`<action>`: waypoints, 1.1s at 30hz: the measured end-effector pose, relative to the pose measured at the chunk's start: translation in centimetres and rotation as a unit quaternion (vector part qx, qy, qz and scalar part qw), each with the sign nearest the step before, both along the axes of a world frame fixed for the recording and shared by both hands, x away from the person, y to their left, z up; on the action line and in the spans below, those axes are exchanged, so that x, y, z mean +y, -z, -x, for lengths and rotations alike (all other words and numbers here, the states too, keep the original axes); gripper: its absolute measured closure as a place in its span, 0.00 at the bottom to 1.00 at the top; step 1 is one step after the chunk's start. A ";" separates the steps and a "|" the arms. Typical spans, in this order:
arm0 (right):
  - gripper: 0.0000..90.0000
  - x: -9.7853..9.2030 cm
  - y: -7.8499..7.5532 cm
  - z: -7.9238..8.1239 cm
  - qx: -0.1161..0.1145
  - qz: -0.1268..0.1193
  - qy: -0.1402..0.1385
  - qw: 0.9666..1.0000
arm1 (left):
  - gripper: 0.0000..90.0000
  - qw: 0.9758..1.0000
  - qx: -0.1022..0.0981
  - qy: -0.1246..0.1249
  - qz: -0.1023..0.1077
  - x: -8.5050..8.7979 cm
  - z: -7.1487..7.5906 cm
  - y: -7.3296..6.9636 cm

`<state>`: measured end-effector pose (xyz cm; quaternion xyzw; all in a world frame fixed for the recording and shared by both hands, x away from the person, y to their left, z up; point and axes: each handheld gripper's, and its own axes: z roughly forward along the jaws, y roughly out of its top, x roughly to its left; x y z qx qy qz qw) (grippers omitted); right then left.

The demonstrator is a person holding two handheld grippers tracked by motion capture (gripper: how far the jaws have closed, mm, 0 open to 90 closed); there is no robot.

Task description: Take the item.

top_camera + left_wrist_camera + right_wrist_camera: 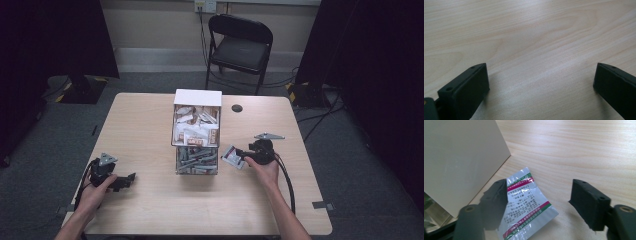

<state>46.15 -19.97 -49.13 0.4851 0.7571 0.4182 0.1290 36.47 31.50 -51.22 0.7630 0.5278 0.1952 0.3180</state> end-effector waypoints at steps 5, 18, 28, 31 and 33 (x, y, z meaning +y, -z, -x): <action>0.25 -0.2 -0.8 0.4 -0.002 -0.006 0.001 1.000 | 0.00 1.000 0.000 0.000 0.000 0.0 0.0 0.0; 0.17 -1.9 -3.0 2.0 -0.016 -0.008 0.011 1.000 | 0.00 1.000 0.000 0.000 0.000 0.0 0.0 0.0; 0.17 -3.2 -4.7 4.0 -0.028 -0.015 0.016 0.999 | 0.00 1.000 0.000 0.000 0.000 0.0 0.0 0.0; 0.18 -3.7 -5.1 4.6 -0.033 -0.013 0.019 0.999 | 0.00 1.000 0.000 0.000 0.000 0.0 0.0 0.0; 0.20 -4.1 -5.3 5.0 -0.033 -0.002 0.031 0.999 | 0.00 1.000 0.000 0.000 0.000 0.0 0.0 0.0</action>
